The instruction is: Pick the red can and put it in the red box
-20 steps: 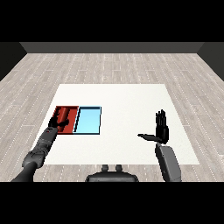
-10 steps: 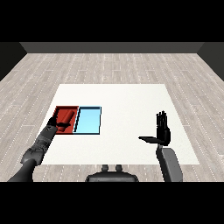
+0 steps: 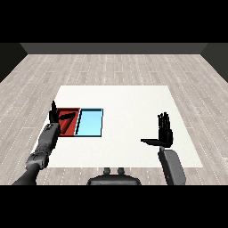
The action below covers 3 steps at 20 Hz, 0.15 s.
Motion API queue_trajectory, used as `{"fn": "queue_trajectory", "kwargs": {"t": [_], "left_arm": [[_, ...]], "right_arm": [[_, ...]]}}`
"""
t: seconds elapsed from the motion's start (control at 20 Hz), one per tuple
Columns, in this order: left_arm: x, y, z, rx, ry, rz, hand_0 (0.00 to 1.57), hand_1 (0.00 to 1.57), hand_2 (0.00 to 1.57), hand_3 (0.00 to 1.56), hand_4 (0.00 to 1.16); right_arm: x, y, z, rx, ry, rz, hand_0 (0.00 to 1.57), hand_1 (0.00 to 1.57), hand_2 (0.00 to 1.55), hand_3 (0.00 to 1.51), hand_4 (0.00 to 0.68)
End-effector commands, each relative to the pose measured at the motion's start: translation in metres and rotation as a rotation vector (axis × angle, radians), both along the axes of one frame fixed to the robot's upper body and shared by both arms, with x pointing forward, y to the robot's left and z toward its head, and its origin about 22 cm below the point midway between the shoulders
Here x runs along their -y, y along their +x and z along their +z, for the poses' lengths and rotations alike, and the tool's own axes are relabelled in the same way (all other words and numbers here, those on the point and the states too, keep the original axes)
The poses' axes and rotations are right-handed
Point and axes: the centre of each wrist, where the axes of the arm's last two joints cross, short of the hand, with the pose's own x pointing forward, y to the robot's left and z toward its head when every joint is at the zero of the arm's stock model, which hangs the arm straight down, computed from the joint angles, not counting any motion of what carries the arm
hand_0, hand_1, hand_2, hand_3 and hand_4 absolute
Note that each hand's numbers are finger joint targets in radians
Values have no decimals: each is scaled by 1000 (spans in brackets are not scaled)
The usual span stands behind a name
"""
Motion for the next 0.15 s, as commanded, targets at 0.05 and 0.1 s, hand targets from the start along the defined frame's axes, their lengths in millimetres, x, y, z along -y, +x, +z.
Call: {"fn": "queue_trajectory", "kwargs": {"t": [0.05, 0.1], "left_arm": [[33, 14, 18, 422, -84, -169, 0, 0, 0, 0, 0], [24, 8, 18, 445, -106, -192, 0, 0, 0, 0, 0]], "right_arm": [[0, -9, -10, -2, 7, 15, 0, 0, 0, 0, 0], [-8, 1, 0, -8, 11, 24, 0, 0, 0, 0, 0]]}}
